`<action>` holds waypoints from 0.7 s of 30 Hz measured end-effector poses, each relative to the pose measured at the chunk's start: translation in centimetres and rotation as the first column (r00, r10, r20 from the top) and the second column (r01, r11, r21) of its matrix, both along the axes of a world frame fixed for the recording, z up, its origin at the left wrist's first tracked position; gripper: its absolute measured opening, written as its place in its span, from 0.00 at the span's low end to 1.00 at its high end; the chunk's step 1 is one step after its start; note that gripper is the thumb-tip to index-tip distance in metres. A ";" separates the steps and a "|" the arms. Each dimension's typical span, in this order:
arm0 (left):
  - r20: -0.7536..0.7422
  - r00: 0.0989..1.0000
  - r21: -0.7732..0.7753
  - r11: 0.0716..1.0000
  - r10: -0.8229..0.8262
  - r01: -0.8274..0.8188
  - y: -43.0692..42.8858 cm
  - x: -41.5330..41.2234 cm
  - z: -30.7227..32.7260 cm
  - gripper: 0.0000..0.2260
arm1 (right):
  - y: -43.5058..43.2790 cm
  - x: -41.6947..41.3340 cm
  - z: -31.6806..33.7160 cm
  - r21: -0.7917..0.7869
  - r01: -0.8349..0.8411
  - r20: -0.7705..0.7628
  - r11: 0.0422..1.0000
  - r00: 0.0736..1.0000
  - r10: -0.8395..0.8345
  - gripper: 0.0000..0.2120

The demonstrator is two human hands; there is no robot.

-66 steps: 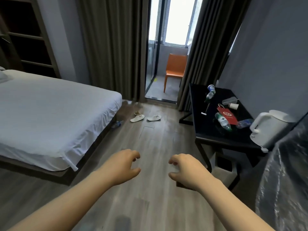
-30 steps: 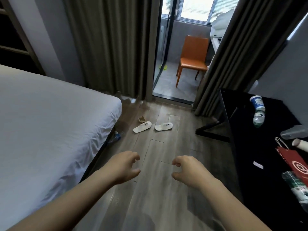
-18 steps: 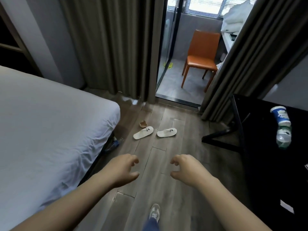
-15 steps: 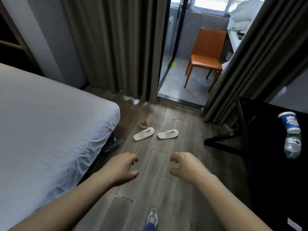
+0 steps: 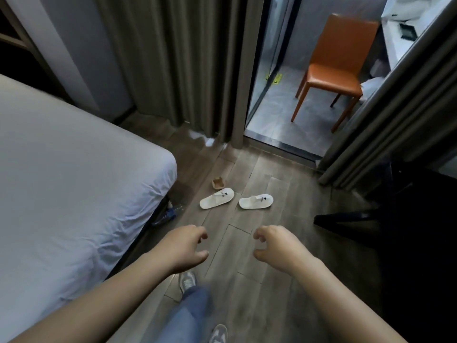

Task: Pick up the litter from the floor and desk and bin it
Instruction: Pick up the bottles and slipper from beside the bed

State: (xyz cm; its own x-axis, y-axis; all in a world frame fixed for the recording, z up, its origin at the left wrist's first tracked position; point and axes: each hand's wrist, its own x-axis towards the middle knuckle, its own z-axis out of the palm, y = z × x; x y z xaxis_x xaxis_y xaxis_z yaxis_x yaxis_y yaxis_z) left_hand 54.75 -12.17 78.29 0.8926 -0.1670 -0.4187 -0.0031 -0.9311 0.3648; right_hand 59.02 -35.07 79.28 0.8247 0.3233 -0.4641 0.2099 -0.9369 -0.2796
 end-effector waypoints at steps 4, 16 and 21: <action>-0.034 0.999 -0.021 1.000 0.005 -0.005 0.7 4.8 -1.2 0.19 | 1.1 4.7 -1.2 -0.002 -0.012 -0.026 1.000 1.000 0.012 0.20; -0.154 0.988 -0.051 0.999 0.001 -0.009 5.4 19.6 -7.3 0.19 | 5.8 18.4 -6.2 -0.050 0.024 -0.085 0.998 0.996 -0.028 0.19; -0.203 0.978 -0.045 0.997 0.055 -0.065 6.3 23.9 -11.0 0.19 | 7.1 23.8 -9.7 -0.071 -0.030 -0.145 0.997 0.989 0.020 0.20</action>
